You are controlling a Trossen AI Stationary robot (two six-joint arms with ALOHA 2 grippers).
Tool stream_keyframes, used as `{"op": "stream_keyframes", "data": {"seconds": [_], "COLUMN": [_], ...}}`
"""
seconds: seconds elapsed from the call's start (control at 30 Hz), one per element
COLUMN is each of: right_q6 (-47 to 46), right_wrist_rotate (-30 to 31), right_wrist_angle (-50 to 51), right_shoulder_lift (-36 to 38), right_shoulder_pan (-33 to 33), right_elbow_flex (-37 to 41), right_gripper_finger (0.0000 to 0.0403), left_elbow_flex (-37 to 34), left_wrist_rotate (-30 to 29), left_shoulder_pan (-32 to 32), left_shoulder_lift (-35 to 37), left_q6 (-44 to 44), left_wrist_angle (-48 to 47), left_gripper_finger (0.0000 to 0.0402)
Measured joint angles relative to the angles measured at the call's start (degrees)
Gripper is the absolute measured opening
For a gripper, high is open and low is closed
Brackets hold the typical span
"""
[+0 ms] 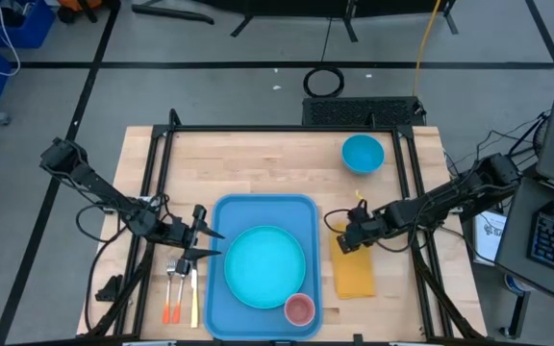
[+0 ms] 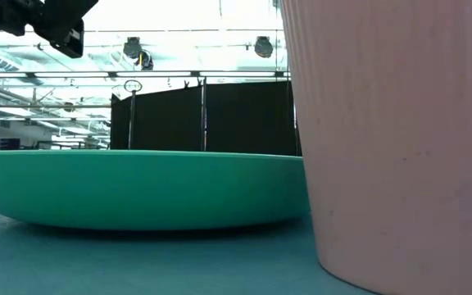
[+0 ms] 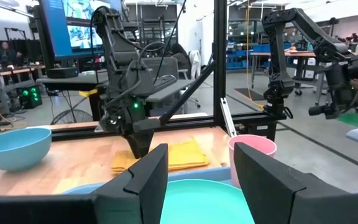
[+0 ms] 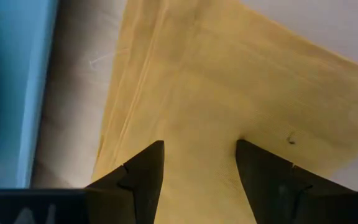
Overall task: Set up tray
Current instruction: Put the yellow napkin to the left of the blue plate on the blue serving tray
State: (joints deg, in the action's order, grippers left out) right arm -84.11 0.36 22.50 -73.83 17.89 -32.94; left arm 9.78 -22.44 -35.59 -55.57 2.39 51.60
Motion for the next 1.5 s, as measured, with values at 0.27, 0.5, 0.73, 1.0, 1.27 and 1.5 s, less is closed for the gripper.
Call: {"op": "stream_keyframes", "data": {"seconds": [0.27, 0.5, 0.73, 1.0, 1.27, 1.5], "right_q6": [1.6, 2.9, -1.4, -0.1, 3.8, 5.0], "right_wrist_rotate": [2.9, 5.7, 9.9, 10.1, 7.3, 5.5], "right_wrist_angle": [2.5, 2.9, 15.2, 20.6, 17.3, 9.0], "right_shoulder_lift": [2.0, 6.0, 9.8, 9.5, 9.5, 9.8], "right_shoulder_pan": [-0.2, -0.5, -1.3, -3.7, -7.4, -8.5], "right_elbow_flex": [0.1, 0.1, 0.0, 0.0, 2.5, 8.7], "right_gripper_finger": [0.0192, 0.0192, 0.0191, 0.0175, 0.0185, 0.0208], "left_elbow_flex": [0.0, 0.0, 0.0, 0.0, 0.0, 0.0], "left_wrist_rotate": [0.0, 0.0, 0.0, 0.0, 0.0, 0.0], "left_shoulder_pan": [0.0, 0.0, 0.0, 0.0, 0.0, 0.0], "left_shoulder_lift": [0.0, 0.0, 0.0, 0.0, 0.0, 0.0], "left_q6": [-0.1, -0.1, -0.1, -0.1, -0.2, -0.4], "left_wrist_angle": [-0.1, -0.5, -0.5, -0.6, -0.8, -1.0], "left_gripper_finger": [0.0189, 0.0189, 0.0189, 0.0189, 0.0189, 0.0189]}}
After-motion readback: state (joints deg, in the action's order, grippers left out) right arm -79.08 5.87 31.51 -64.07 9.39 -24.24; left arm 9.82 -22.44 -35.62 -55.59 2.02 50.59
